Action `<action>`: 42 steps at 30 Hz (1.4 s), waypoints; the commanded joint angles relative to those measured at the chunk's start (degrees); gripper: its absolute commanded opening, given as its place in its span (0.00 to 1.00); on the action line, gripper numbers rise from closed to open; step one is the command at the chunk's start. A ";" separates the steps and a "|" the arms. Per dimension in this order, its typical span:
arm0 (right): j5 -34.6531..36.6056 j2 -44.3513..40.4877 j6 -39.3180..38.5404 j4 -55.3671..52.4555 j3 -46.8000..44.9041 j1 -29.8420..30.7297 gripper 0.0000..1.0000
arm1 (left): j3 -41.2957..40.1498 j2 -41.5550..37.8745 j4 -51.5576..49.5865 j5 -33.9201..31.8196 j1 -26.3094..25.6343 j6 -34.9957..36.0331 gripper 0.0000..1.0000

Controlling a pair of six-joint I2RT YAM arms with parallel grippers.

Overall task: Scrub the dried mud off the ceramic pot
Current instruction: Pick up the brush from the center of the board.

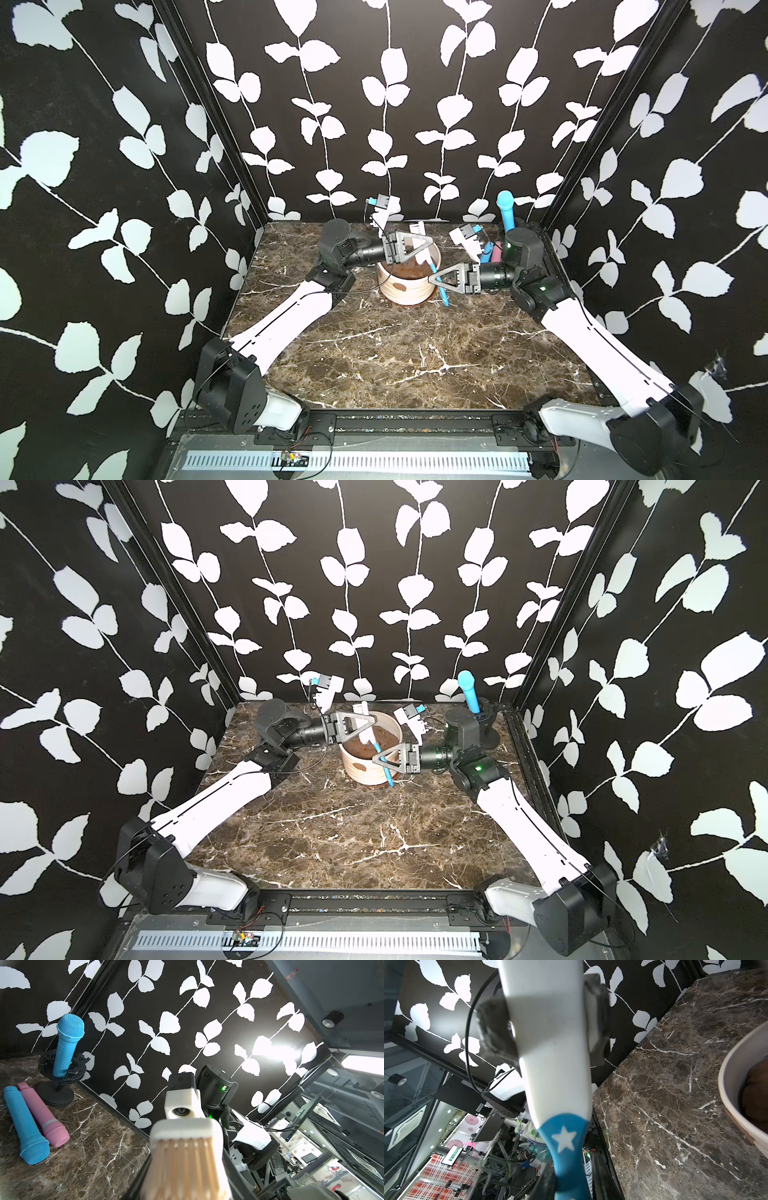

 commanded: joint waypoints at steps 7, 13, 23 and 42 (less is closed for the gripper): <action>17.68 0.45 -19.49 -19.12 7.75 3.68 0.00 | 2.04 -1.36 -14.91 -5.94 0.45 9.51 0.88; 55.56 2.62 -36.29 -30.61 14.43 15.80 0.00 | 5.17 -0.15 -33.22 -12.70 0.45 16.56 0.83; 72.74 4.47 -40.88 -31.49 15.20 21.96 0.00 | 4.56 -1.52 -39.75 -18.29 0.45 19.38 0.64; 51.55 -0.37 -32.94 -32.84 11.48 17.77 0.60 | -1.98 -4.27 -23.22 -12.35 2.11 12.64 0.04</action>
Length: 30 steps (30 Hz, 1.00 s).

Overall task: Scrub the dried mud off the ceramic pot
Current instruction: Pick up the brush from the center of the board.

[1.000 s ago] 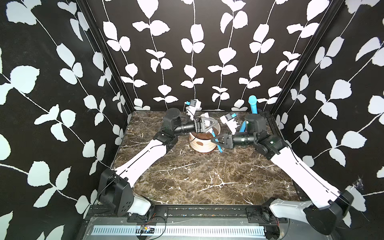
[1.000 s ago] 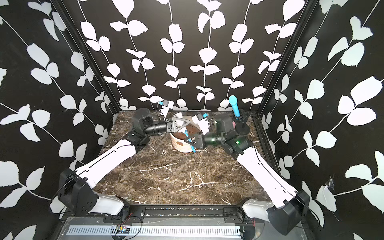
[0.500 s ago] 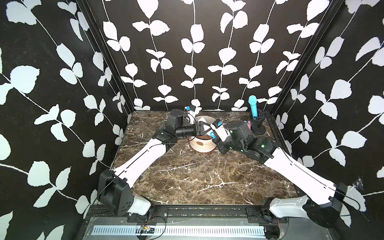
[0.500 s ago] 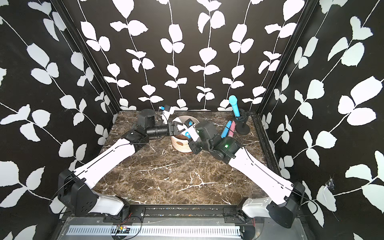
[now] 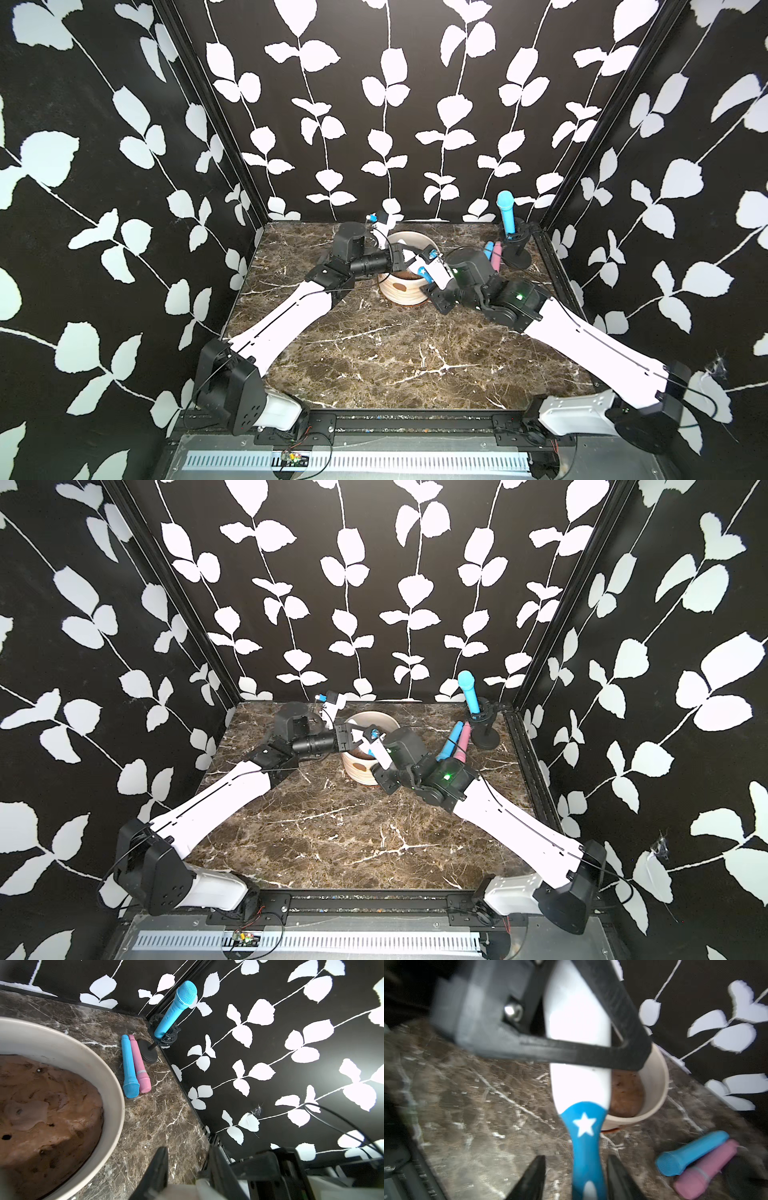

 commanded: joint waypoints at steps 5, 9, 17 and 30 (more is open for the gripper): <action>-43.49 -4.20 17.26 0.43 -1.36 -15.05 0.69 | -2.79 -4.15 14.16 9.93 2.96 0.78 0.00; -58.36 -4.60 29.59 13.88 -7.07 -16.90 0.71 | -2.62 -4.55 18.37 14.42 3.20 1.73 0.00; -59.56 -2.96 45.44 33.49 -10.45 -17.33 0.70 | -2.95 -3.86 22.48 15.23 3.25 -0.34 0.00; -54.70 0.29 66.34 51.73 -10.68 -17.37 0.37 | -5.14 -3.50 31.41 13.01 3.25 -4.17 0.00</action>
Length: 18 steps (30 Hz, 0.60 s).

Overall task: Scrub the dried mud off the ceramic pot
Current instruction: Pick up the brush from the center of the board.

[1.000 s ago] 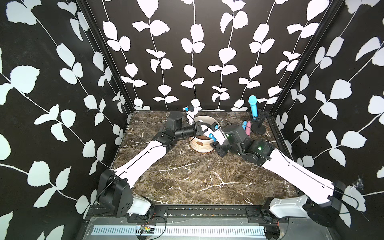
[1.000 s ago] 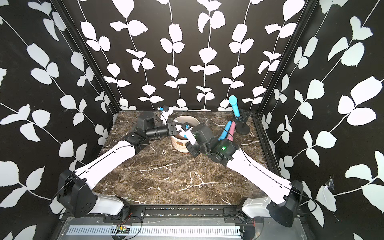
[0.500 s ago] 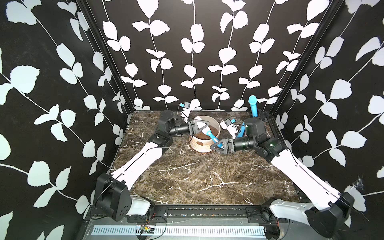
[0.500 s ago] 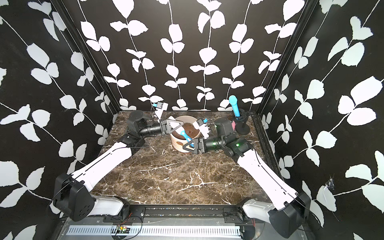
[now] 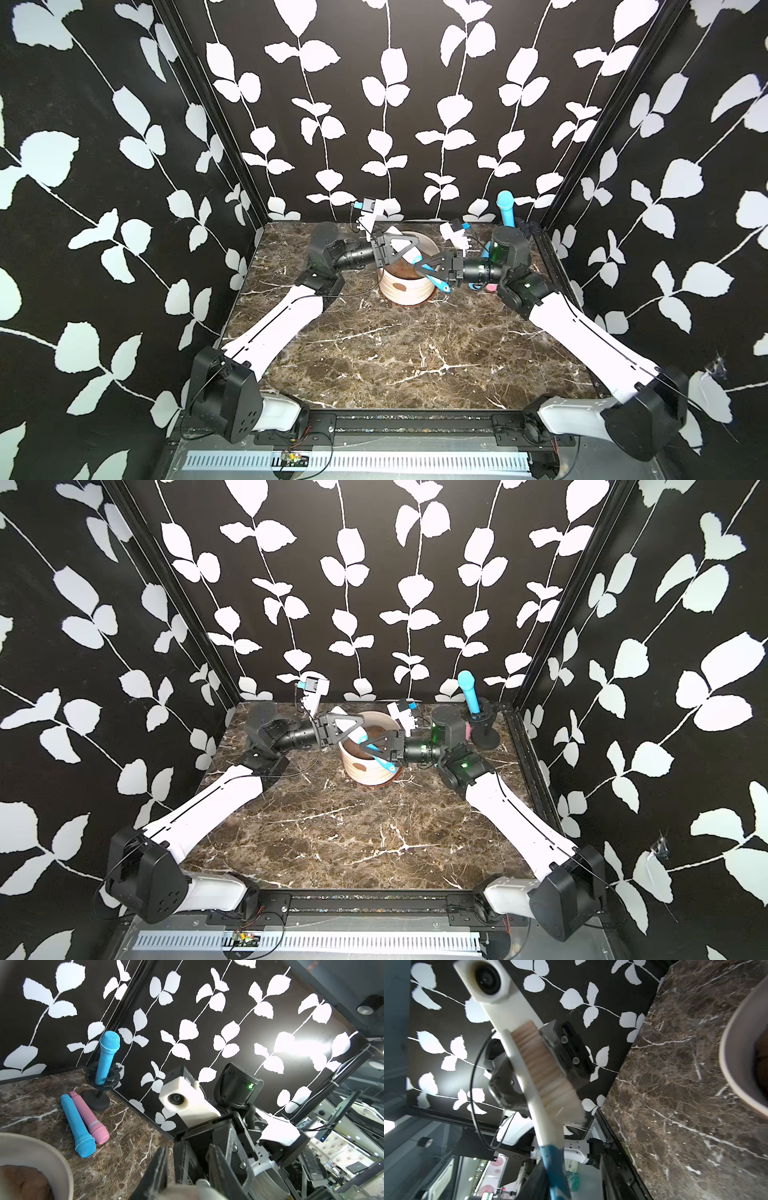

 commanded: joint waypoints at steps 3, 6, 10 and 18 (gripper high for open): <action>1.95 -0.10 6.50 10.94 0.28 0.25 0.30 | -1.54 -0.82 3.47 -1.30 -0.34 0.46 0.00; 2.20 0.34 6.40 11.09 0.25 0.31 0.27 | -1.67 -0.05 3.63 -1.27 -0.29 -0.06 0.00; 3.60 0.24 4.70 10.77 -0.11 0.31 0.34 | -2.48 0.56 5.72 -1.69 -0.35 -2.13 0.00; 4.66 -0.25 4.19 12.10 -0.75 0.37 0.50 | -2.85 0.53 5.34 -1.62 -0.35 -1.58 0.00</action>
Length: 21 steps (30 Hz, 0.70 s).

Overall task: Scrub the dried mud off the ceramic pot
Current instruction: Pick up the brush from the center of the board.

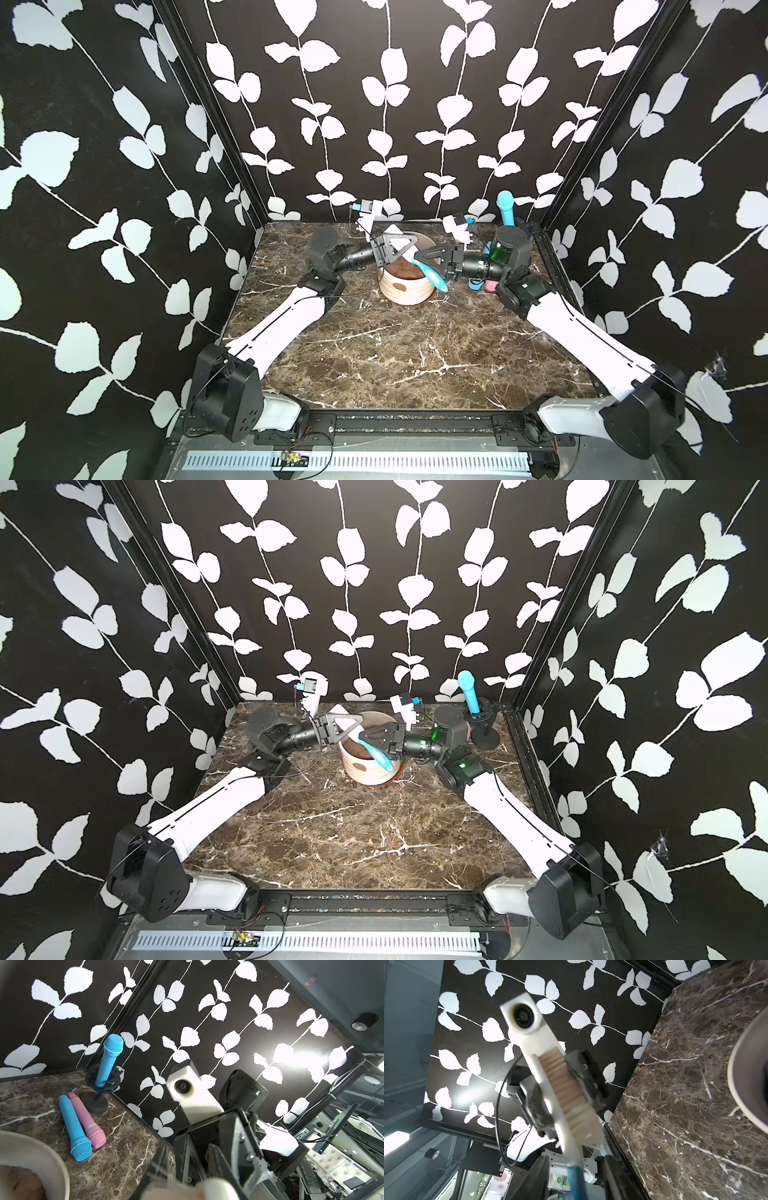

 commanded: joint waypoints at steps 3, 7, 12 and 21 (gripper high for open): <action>-0.25 -0.73 -0.29 4.87 -0.09 0.28 0.48 | -0.32 -0.06 1.32 0.51 -0.16 1.16 0.00; -1.91 -0.47 -0.21 4.75 -0.11 0.29 0.45 | -0.70 -0.23 1.35 -0.55 -0.16 1.14 0.00; -3.08 -1.08 -1.25 3.39 -1.16 0.31 0.45 | -0.73 -0.49 1.39 -1.52 -0.13 0.46 0.00; -2.64 -2.10 -4.25 -0.62 -2.65 0.37 0.45 | -0.81 -0.07 3.28 -1.91 -0.08 -1.48 0.00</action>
